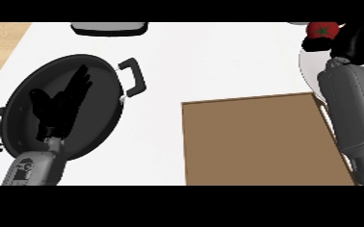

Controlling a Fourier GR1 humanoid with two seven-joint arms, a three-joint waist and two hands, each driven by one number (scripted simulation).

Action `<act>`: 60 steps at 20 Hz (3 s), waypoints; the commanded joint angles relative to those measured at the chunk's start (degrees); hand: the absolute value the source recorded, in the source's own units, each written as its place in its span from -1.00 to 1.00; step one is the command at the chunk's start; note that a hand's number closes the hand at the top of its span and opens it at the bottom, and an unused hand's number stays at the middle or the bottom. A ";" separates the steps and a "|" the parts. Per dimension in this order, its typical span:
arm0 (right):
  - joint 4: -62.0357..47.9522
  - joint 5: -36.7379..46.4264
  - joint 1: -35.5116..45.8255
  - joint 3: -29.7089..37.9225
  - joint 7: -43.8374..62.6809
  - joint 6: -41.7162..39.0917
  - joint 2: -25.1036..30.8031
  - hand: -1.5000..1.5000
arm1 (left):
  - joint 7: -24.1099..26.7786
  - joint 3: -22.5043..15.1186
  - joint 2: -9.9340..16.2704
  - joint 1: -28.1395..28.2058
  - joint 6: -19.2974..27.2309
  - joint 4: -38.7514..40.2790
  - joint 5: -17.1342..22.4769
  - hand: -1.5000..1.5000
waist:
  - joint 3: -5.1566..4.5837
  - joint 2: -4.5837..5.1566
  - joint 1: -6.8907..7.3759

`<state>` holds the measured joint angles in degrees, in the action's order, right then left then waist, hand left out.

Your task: Pick the tomato from the tray and place it in the plate

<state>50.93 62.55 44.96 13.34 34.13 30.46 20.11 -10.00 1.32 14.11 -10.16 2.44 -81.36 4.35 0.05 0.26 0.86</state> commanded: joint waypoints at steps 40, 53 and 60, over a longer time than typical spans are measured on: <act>-13.20 -48.72 -3.12 28.04 -43.41 -24.47 10.40 -1.00 | 2.44 2.14 -1.19 2.12 -1.36 1.67 -2.11 0.00 | -0.06 -0.41 -1.14; -12.52 -56.97 -14.47 27.78 -51.55 -28.17 17.65 -1.00 | -1.96 1.18 -3.05 2.50 -1.77 -3.40 -3.25 0.00 | 0.00 -0.17 -0.41; -16.66 -58.26 -19.17 26.92 -58.19 -26.78 16.97 -1.00 | -0.15 3.71 -2.77 -0.07 -1.81 -0.17 -3.20 0.00 | 0.00 -0.10 -0.54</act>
<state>38.74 4.96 27.85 40.09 -18.47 2.96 37.38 -10.55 5.01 12.31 -8.99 -0.53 -82.32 2.09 0.02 0.05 0.26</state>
